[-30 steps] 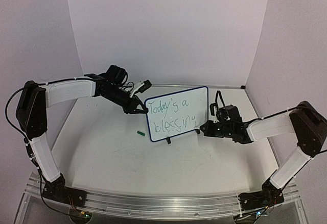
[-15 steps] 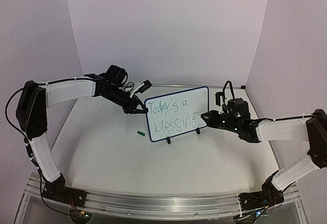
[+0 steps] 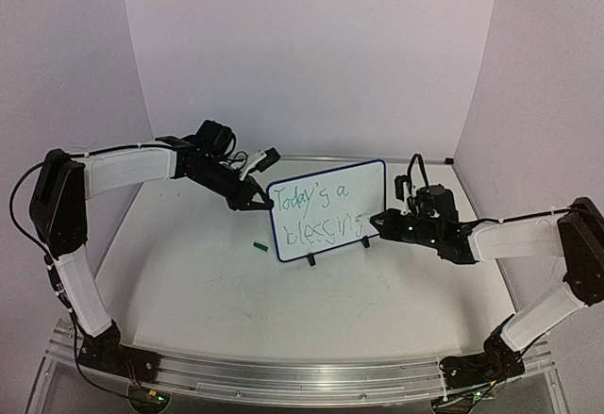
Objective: Write a sentence on the whiteboard
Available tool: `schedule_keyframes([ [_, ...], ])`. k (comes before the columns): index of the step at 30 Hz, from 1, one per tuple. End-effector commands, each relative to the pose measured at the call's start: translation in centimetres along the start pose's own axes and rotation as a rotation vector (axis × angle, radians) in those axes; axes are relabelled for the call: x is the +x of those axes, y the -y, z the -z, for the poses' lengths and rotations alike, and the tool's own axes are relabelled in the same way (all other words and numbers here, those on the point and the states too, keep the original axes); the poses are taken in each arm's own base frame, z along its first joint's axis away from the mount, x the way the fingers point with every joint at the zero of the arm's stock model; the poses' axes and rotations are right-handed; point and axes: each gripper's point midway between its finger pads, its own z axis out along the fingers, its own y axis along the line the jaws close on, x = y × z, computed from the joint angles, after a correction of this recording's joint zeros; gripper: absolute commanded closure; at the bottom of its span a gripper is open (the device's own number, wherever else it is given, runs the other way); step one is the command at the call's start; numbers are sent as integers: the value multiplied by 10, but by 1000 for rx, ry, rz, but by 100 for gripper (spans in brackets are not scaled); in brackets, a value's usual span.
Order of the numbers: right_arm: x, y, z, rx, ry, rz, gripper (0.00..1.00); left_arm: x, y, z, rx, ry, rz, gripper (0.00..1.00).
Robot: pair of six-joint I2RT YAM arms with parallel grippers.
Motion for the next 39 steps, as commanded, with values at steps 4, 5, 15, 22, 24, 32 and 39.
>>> schedule_keyframes([
  [4,-18,-8,-6,-21,38,16,100,-3,-2,6,-39,-2,-42,100],
  [5,-18,-8,-7,-21,38,15,100,-2,-3,6,-39,-3,-42,100],
  [15,-23,-8,-11,-10,52,16,100,-2,-3,6,-40,-4,-41,100],
  [22,-32,-6,-4,12,98,11,100,-2,-3,6,-40,-4,-40,100],
  [24,-34,-4,-1,21,110,10,100,-2,-3,5,-40,-5,-40,100],
  [32,-31,1,0,42,112,7,100,-1,-3,5,-38,-6,-39,100],
  [39,-19,6,-7,47,73,-3,100,-2,-3,6,-40,-4,-42,100],
])
